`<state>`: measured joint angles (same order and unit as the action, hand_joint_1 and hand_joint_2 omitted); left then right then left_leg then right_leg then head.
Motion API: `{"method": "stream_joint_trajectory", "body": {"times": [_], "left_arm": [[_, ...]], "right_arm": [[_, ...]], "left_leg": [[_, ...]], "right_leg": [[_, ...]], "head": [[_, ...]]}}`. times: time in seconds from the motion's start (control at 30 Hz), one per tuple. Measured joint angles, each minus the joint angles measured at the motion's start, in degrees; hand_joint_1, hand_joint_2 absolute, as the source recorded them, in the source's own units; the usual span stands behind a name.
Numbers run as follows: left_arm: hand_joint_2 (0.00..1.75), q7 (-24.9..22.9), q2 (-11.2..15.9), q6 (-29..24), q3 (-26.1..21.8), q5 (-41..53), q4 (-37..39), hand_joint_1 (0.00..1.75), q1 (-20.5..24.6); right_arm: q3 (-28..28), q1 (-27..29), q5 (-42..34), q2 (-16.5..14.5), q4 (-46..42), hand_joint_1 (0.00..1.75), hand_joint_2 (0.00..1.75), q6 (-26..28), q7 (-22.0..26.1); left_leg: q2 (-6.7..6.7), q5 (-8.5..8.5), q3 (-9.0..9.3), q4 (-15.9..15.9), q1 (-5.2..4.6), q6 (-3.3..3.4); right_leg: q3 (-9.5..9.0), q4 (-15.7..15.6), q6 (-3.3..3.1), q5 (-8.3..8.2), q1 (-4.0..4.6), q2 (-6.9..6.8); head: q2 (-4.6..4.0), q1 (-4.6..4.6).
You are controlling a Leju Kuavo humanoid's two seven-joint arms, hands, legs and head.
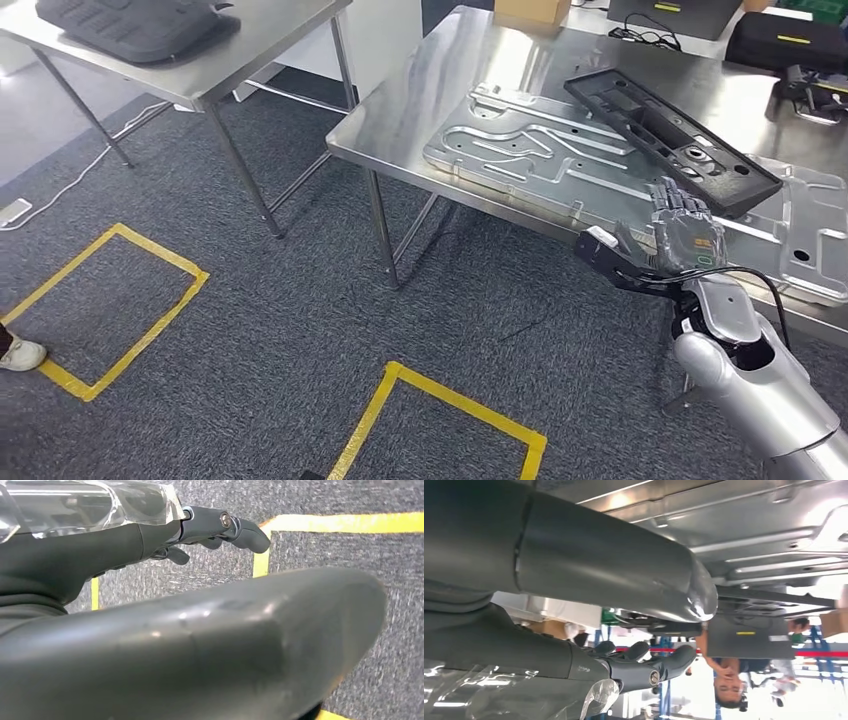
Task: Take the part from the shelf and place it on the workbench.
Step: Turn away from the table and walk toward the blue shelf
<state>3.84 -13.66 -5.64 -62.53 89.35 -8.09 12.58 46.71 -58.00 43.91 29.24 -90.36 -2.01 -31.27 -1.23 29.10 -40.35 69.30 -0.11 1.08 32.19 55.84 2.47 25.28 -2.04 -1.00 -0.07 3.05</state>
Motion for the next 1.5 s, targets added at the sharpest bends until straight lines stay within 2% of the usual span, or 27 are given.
{"method": "stream_joint_trajectory", "body": {"times": [0.07, 0.13, 0.2, 0.27, 0.33, 0.37, 0.43, 0.47, 0.53, 0.57, 0.6, 0.63, 0.7, 0.77, 0.83, 0.87, 0.93, 0.97, 1.03, 1.1, 1.17, 1.2, 1.27, 1.3, 1.37, 1.43, 1.5], "left_arm": [[0.00, -0.01, 0.00, -0.01, 0.00, 0.00, 0.00, 0.00, -0.04], [0.00, -0.01, 0.00, -0.03, 0.00, 0.00, 0.00, 0.00, 0.01], [0.00, -0.01, 0.00, -0.08, 0.00, -0.01, 0.00, 0.00, 0.21], [0.00, -0.01, 0.00, -0.15, -0.01, -0.01, 0.00, 0.00, 0.33], [0.00, -0.01, 0.00, -0.24, -0.02, 0.00, 0.00, 0.00, 0.22], [0.00, -0.01, -0.01, -0.29, -0.04, 0.01, 0.00, 0.00, 0.15], [0.00, 0.00, -0.03, -0.38, -0.07, 0.03, 0.00, 0.00, 0.22], [0.00, 0.00, -0.04, -0.38, -0.08, 0.04, 0.00, 0.00, 0.30], [0.00, -0.01, -0.04, -0.39, -0.10, 0.04, 0.00, 0.00, 0.31], [0.00, -0.01, -0.04, -0.39, -0.12, 0.05, 0.00, 0.00, 0.22], [0.00, -0.01, -0.04, -0.41, -0.15, 0.06, 0.00, 0.00, 0.12], [0.00, -0.01, -0.04, -0.42, -0.17, 0.09, 0.00, 0.00, 0.05], [0.00, -0.01, -0.04, -0.46, -0.20, 0.17, 0.00, 0.00, 0.07], [0.00, -0.02, -0.03, -0.51, -0.21, 0.24, 0.00, 0.00, 0.11], [0.00, -0.06, -0.01, -0.55, -0.23, 0.30, 0.00, 0.00, -0.04], [0.00, -0.09, -0.01, -0.57, -0.25, 0.34, 0.00, 0.00, -0.19], [0.00, -0.14, 0.00, -0.64, -0.26, 0.43, 0.01, 0.00, -0.29], [0.00, -0.14, 0.00, -0.67, -0.26, 0.49, 0.01, 0.00, -0.25], [0.00, -0.13, 0.00, -0.73, -0.27, 0.58, 0.01, 0.00, -0.13], [0.00, -0.12, 0.00, -0.74, -0.28, 0.61, 0.01, 0.00, -0.15], [0.00, -0.05, 0.00, -0.77, -0.32, 0.59, 0.01, 0.00, -0.18], [0.00, 0.01, 0.01, -0.82, -0.36, 0.55, 0.00, 0.00, -0.15], [0.00, 0.22, 0.02, -1.04, -0.52, 0.27, 0.00, 0.00, -0.17], [0.00, 0.40, 0.03, -1.25, -0.68, 0.04, 0.00, 0.00, -0.35], [0.00, 0.91, 0.05, -1.80, -1.20, -0.36, 0.01, 0.00, -1.13], [0.00, 1.45, 0.10, -2.32, -1.78, -0.53, 0.01, 0.00, -2.01], [0.00, 1.81, 0.13, -2.50, -2.31, -0.54, 0.02, 0.00, -2.54]], "right_arm": [[0.07, 0.11, -0.01, -0.02, 0.00, 0.00, 0.00, -0.01, 0.01], [0.10, 0.15, -0.01, -0.04, 0.00, 0.00, 0.00, -0.01, 0.04], [0.03, 0.11, 0.01, -0.02, 0.00, 0.00, 0.00, 0.00, 0.07], [-0.05, 0.06, 0.01, 0.08, 0.00, 0.00, 0.00, -0.01, 0.07], [-0.09, -0.02, 0.04, 0.12, -0.04, 0.00, 0.00, -0.08, 0.10], [-0.11, -0.06, 0.09, 0.15, -0.07, 0.00, 0.00, -0.16, 0.10], [-0.18, -0.11, 0.23, 0.34, -0.15, 0.00, 0.00, -0.37, 0.03], [-0.19, -0.07, 0.27, 0.50, -0.16, 0.00, 0.00, -0.46, -0.01], [-0.16, 0.26, 0.27, 0.75, -0.18, 0.00, 0.00, -0.60, -0.03], [-0.14, 0.46, 0.25, 0.82, -0.17, 0.00, 0.00, -0.64, -0.05], [-0.14, 0.59, 0.25, 0.86, -0.18, 0.00, 0.00, -0.65, -0.10], [-0.15, 0.65, 0.24, 0.93, -0.19, 0.00, 0.00, -0.66, -0.17], [-0.19, 0.66, 0.24, 1.17, -0.22, 0.00, 0.00, -0.66, -0.31], [-0.24, 0.74, 0.23, 1.40, -0.31, 0.00, 0.00, -0.67, -0.38], [-0.27, 0.83, 0.25, 1.45, -0.48, 0.00, 0.00, -0.68, -0.42], [-0.27, 0.82, 0.26, 1.44, -0.59, 0.00, 0.00, -0.68, -0.44], [-0.35, 0.75, 0.30, 1.45, -0.79, 0.00, 0.00, -0.68, -0.51], [-0.41, 0.72, 0.30, 1.49, -0.84, 0.00, 0.00, -0.68, -0.54], [-0.50, 0.94, 0.15, 1.57, -0.92, 0.00, 0.00, -0.66, -0.58], [-0.66, 1.76, -0.16, 1.64, -1.01, 0.00, 0.00, -0.44, -0.63], [-1.17, 3.96, -0.87, 1.68, -1.02, 0.00, 0.00, 0.64, -0.58], [-1.65, 5.81, -1.50, 1.73, -0.99, 0.00, 0.00, 1.84, -0.34], [-3.17, 11.61, -3.72, 1.91, -0.36, 0.00, 0.00, 6.67, 1.29], [-4.17, 15.29, -5.60, 1.85, 0.57, 0.00, 0.00, 10.03, 2.85], [-6.44, 22.94, -10.84, 0.96, 4.33, 0.00, 0.00, 16.91, 7.83], [-9.02, 29.75, -16.19, -0.68, 10.48, 0.00, 0.00, 22.44, 14.55], [-11.29, 34.65, -19.14, -2.18, 17.29, 0.00, 0.00, 25.69, 19.39]], "left_leg": [[0.23, 0.13, -1.85, 3.25, 0.23, -0.16], [0.96, -3.19, 0.47, -2.11, 0.15, 0.28], [3.42, -6.19, 4.31, -10.23, -0.55, 1.24], [4.78, -6.76, 5.85, -13.63, -1.18, 1.88], [3.74, -6.88, 5.89, -13.95, -1.20, 2.31], [3.16, -7.06, 6.01, -14.23, -1.11, 2.59], [2.05, -7.51, 6.32, -14.77, -0.77, 3.30], [1.47, -7.58, 6.35, -14.81, -0.75, 3.52], [0.12, -7.64, 6.34, -14.78, -0.74, 3.79], [-0.61, -7.64, 6.35, -14.74, -0.73, 3.78], [-1.33, -7.65, 6.36, -14.68, -0.70, 3.76], [-2.04, -7.63, 6.38, -14.55, -0.65, 3.70], [-3.32, -7.45, 6.15, -13.99, -0.63, 3.26], [-4.36, -7.40, 5.60, -13.45, -0.66, 2.60], [-5.39, -7.67, 5.17, -13.46, -0.52, 2.00], [-5.21, -7.54, 4.92, -13.28, -0.47, 1.70], [-3.05, -5.64, 3.34, -10.08, -0.42, 1.08], [-1.52, -3.93, 1.82, -6.77, -0.35, 0.75], [-0.05, -0.88, -1.70, 0.83, -0.04, 0.31], [0.29, -0.86, -2.72, 3.03, 0.09, 0.38], [1.14, -3.98, 0.55, -3.22, -0.19, 1.17], [2.44, -5.27, 2.76, -7.42, -0.61, 1.81], [4.31, -6.40, 5.52, -12.76, -1.38, 2.75], [4.46, -6.21, 5.85, -13.53, -1.62, 3.00], [2.92, -6.46, 6.41, -14.31, -1.32, 3.20], [1.29, -7.07, 7.56, -15.70, -0.75, 3.42], [-0.33, -7.46, 8.12, -16.38, -0.48, 3.68]], "right_leg": [[-0.08, 0.00, -0.09, 0.10, 0.01, -1.05], [-0.28, 0.00, -0.02, 0.22, 0.05, -2.08], [-0.53, 0.00, 0.27, 0.45, 0.29, -3.11], [-0.66, -0.02, 0.70, 0.67, 0.61, -4.11], [-0.85, -0.16, 1.22, 0.87, 0.69, -5.04], [-0.86, 0.13, 1.49, 1.28, 0.60, -4.62], [0.51, 3.66, 1.86, 3.70, 0.38, -2.20], [2.05, 7.10, 1.92, 5.49, 0.38, -0.68], [5.55, 14.18, 2.02, 8.17, 0.47, 0.52], [6.43, 15.65, 2.11, 8.09, 0.47, 0.68], [6.31, 15.00, 2.21, 6.99, 0.38, 0.75], [5.16, 12.22, 2.34, 5.06, 0.23, 1.01], [1.86, 4.77, 2.59, 1.65, -0.25, 2.93], [0.27, 1.10, 2.25, 0.73, -0.44, 4.50], [0.26, 0.93, 1.34, 0.79, -0.23, 3.84], [0.23, 0.87, 0.95, 0.71, -0.16, 3.21], [0.15, 0.73, 0.17, 0.58, -0.16, 2.02], [0.10, 0.72, -0.06, 0.59, -0.08, 1.49], [0.06, 0.73, -0.36, 0.70, 0.10, 0.41], [-0.06, 0.73, -0.51, 0.86, 0.29, -0.74], [-0.39, 0.70, -0.58, 1.09, 0.55, -1.90], [-0.61, 0.68, -0.54, 1.27, 0.74, -2.51], [-1.12, 0.47, -0.22, 1.66, 1.08, -3.88], [-1.44, 0.26, 0.04, 1.82, 1.19, -4.62], [-2.31, -0.28, 0.53, 2.16, 1.28, -5.69], [-2.32, 1.02, 1.00, 3.48, 1.16, -3.87], [0.50, 6.94, 1.38, 6.50, 0.87, -0.70]], "head": [[0.00, 0.01], [0.00, 0.01], [0.00, 0.01], [0.00, 0.00], [0.01, -0.02], [0.01, -0.02], [0.01, -0.04], [0.01, -0.05], [0.01, -0.04], [0.01, -0.05], [0.00, -0.05], [0.00, -0.05], [0.00, -0.05], [0.01, -0.03], [0.01, -0.02], [0.01, -0.02], [0.00, 0.00], [0.00, 0.01], [0.00, 0.01], [0.00, 0.01], [0.00, 0.01], [0.00, 0.00], [0.00, 0.00], [0.00, -0.01], [0.01, 0.01], [0.01, -0.03], [0.01, -0.07]]}}
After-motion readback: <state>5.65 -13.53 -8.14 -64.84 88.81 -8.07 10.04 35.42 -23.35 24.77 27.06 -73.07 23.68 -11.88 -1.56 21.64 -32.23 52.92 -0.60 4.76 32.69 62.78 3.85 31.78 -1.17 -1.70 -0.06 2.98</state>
